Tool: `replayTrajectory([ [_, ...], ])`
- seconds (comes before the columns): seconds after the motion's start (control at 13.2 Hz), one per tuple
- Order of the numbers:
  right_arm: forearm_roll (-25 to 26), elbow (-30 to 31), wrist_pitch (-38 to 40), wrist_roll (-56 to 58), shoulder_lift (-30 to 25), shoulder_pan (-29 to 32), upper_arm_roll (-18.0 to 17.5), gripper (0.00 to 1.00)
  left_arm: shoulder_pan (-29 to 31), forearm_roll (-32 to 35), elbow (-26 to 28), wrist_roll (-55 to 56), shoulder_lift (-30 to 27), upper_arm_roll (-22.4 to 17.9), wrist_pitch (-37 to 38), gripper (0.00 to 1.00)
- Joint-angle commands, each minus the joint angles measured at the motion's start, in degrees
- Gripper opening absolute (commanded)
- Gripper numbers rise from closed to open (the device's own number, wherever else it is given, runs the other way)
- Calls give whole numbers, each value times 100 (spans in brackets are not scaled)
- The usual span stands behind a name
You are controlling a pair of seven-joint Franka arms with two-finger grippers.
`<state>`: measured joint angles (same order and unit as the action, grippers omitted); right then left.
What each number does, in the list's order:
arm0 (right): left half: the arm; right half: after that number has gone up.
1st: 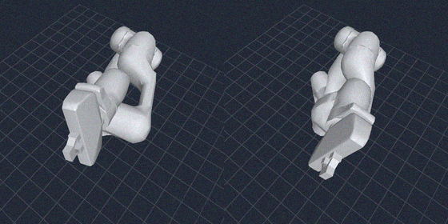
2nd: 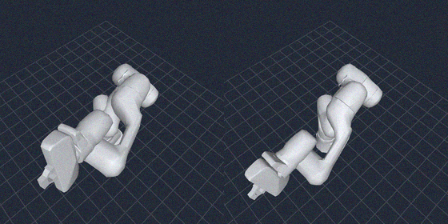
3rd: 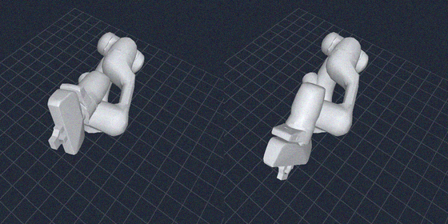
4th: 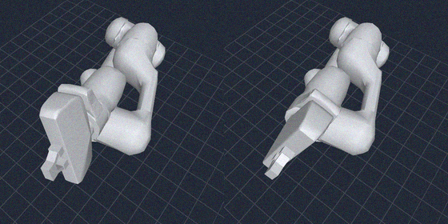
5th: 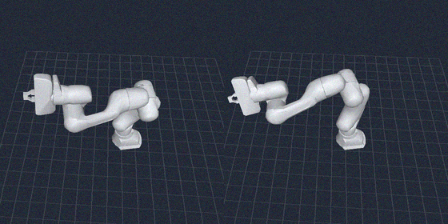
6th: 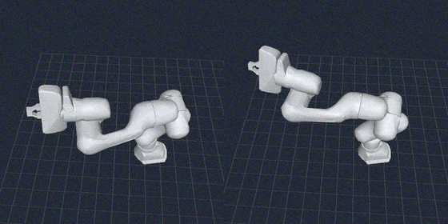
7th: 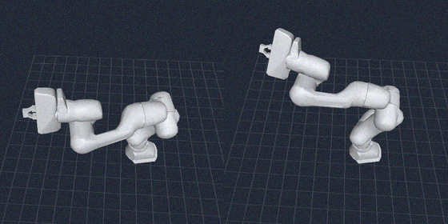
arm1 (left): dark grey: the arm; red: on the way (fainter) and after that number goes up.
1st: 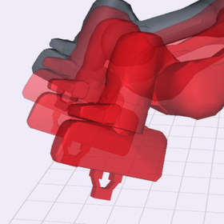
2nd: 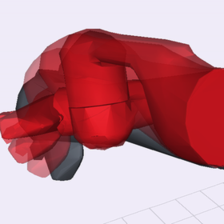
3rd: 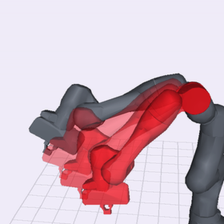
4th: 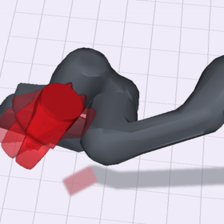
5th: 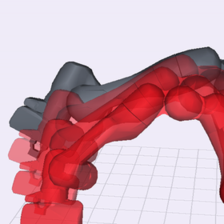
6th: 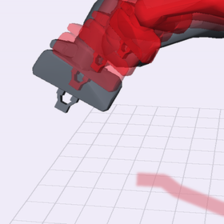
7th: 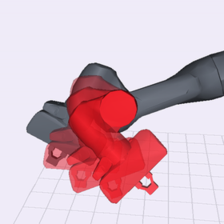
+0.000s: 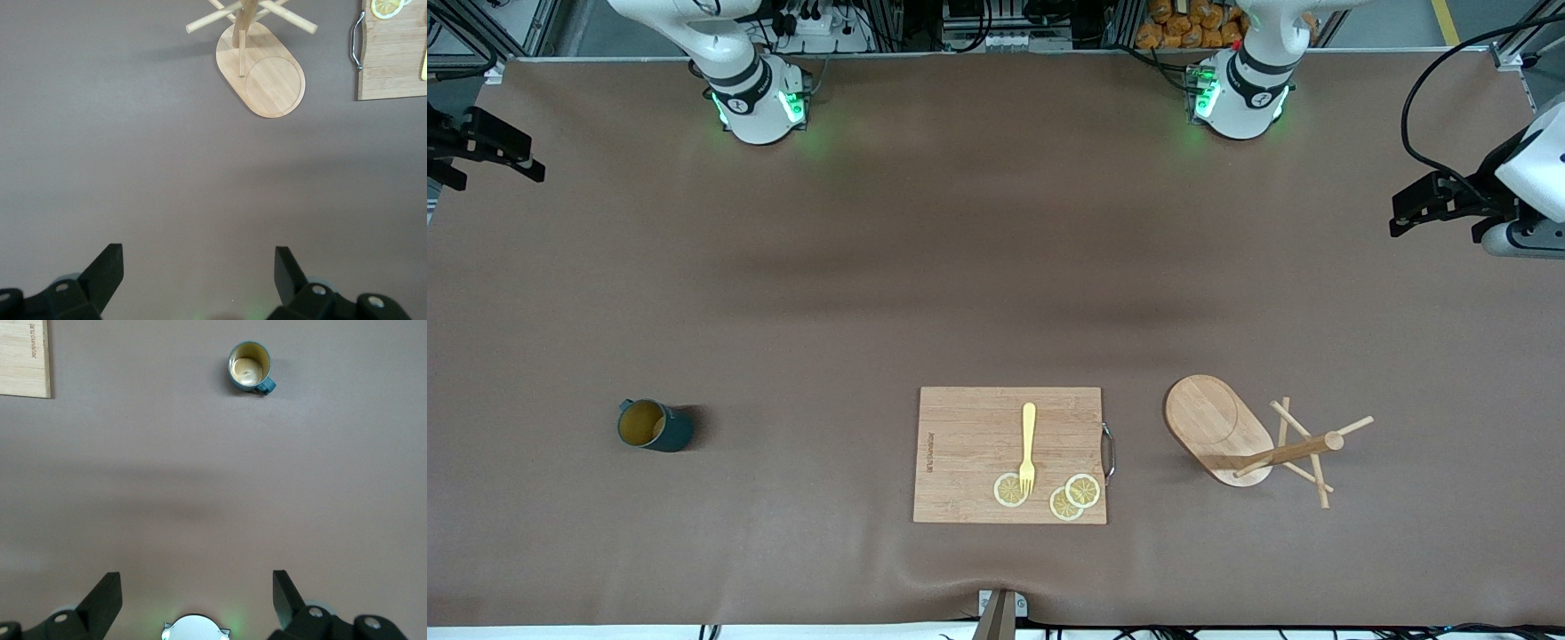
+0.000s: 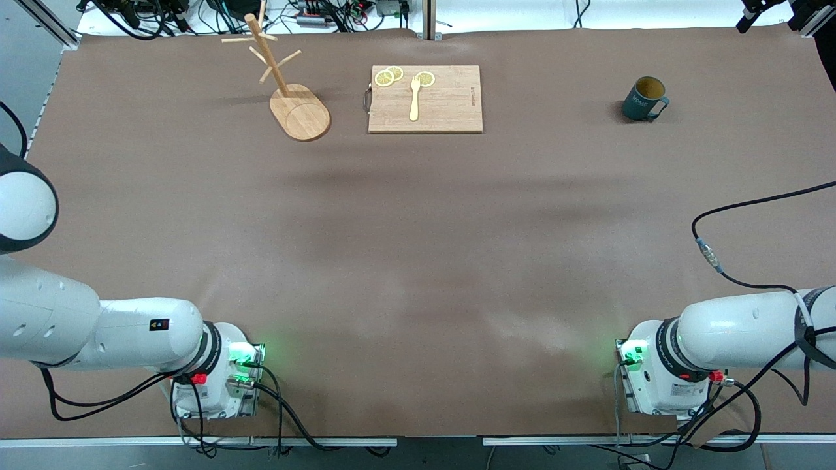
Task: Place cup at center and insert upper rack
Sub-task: 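Move the right gripper to the teal mug and lower around it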
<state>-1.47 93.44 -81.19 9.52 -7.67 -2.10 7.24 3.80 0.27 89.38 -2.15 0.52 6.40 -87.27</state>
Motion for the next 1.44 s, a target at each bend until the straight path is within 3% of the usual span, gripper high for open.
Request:
replayTrajectory([
  [0.0,24,148,6,-81,-190,105,-74,100,-10,78,-131,74,79,45,70,100],
  [0.38,24,148,51,-82,-191,105,-83,100,42,78,-412,65,299,19,70,100],
  [0.61,24,165,-378,-90,2,87,-83,100,7,60,-369,660,299,45,70,100],
  [1.36,16,174,-2637,-73,2242,-10,-83,100,-63,148,-272,847,291,186,132,100],
])
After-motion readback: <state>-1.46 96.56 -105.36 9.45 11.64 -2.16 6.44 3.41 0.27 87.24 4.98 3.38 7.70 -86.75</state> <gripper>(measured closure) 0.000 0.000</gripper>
